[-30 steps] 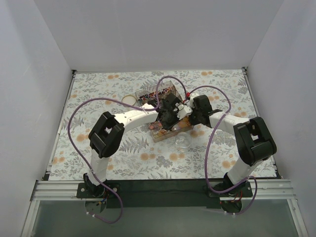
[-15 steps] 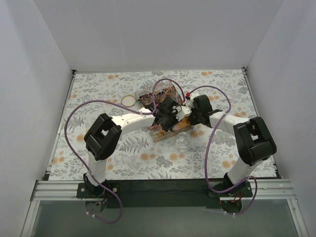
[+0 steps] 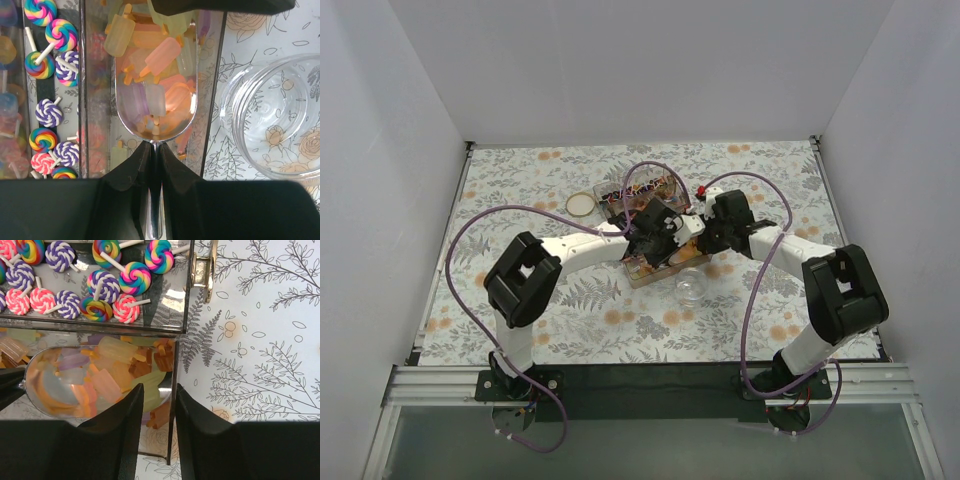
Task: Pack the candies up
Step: Scoop the fake candies from the storage box.
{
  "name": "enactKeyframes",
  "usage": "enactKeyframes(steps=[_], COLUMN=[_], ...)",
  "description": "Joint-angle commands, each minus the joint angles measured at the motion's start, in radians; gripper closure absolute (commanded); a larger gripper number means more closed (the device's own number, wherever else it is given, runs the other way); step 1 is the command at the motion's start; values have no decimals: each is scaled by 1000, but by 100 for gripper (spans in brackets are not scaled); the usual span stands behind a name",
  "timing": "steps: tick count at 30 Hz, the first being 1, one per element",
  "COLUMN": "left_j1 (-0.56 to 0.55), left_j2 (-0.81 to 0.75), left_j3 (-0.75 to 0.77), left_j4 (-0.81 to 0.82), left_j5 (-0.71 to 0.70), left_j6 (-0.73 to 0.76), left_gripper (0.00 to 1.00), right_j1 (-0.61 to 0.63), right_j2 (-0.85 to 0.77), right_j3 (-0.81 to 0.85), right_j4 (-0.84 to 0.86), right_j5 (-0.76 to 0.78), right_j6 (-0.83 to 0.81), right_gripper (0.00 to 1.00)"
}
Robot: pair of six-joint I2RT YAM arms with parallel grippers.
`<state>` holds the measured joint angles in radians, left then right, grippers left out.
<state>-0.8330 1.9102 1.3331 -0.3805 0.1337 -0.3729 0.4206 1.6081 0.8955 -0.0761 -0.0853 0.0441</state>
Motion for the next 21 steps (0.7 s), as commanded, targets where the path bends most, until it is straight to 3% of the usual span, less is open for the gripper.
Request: enactKeyframes(steps=[1, 21], left_j1=[8, 12], left_j2=[-91, -244], left_j3=[-26, -175], left_j4=[43, 137], left_j5=[6, 30], left_j6=[9, 11], left_gripper=[100, 100], right_j1=[12, 12], right_j2=[-48, -252], right_j3=[51, 72], right_j4=[-42, -208], right_j5=[-59, 36], right_j6=[-9, 51], right_gripper=[63, 43])
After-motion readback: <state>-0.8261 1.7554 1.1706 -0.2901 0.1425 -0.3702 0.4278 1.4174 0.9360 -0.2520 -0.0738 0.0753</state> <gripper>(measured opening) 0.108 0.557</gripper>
